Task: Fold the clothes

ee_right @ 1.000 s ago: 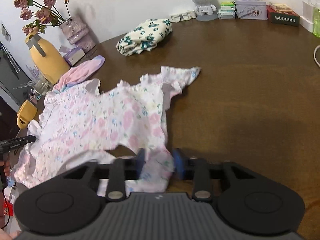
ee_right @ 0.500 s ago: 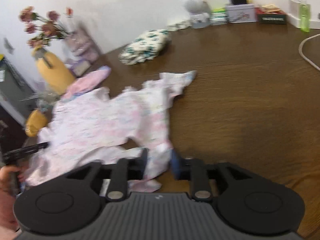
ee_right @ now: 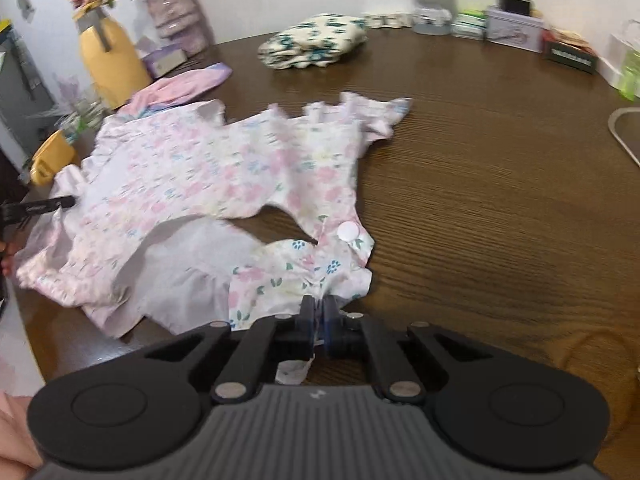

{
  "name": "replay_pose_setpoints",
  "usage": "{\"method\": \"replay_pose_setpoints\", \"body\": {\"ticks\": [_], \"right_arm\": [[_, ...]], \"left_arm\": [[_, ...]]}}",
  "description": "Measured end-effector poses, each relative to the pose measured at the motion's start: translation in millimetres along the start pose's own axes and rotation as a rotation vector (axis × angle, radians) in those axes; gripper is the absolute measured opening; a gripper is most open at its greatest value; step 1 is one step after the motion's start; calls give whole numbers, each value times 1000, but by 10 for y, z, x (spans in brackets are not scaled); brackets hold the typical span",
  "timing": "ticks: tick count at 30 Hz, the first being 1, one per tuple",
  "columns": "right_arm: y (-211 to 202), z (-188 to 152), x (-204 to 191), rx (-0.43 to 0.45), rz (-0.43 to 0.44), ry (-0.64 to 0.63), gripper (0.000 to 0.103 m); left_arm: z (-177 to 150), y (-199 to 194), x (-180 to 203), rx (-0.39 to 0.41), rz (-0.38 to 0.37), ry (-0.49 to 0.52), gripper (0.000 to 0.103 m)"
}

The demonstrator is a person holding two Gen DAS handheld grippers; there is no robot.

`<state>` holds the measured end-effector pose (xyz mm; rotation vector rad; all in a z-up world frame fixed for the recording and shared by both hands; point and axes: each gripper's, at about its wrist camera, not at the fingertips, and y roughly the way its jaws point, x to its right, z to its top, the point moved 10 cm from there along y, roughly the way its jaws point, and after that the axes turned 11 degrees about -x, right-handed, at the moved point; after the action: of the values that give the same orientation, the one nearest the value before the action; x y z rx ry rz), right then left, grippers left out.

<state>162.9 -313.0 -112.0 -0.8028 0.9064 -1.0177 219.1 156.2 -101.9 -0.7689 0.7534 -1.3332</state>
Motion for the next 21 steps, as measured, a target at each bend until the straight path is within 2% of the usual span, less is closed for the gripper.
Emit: {"method": "replay_pose_setpoints", "body": {"ticks": [3,6,7,10,12,15,18,21], "right_arm": [[-41,-2,-9,0,8,11,6],[-236,121,-137,73,28,17,24],[-293,157,-236,95,52,-2,29],[-396,221,-626,132,154,-90,30],[-270,198,-946,92,228,-161,31],[62,163,-1279,16,282,-217,31],[385,181,-1461,-45,314,-213,32],[564,225,-1497,-68,332,-180,31]], "left_arm": [[0,-6,-23,1,-9,-9,26],[-13,-91,-33,1,-32,-29,33],[-11,-163,-21,21,-52,-34,35],[-33,-409,131,70,-132,8,45],[-90,-523,292,71,-195,69,51],[-197,-666,540,59,-290,168,52],[-319,-715,791,22,-378,263,52],[-376,-621,1031,-40,-410,331,52]]}}
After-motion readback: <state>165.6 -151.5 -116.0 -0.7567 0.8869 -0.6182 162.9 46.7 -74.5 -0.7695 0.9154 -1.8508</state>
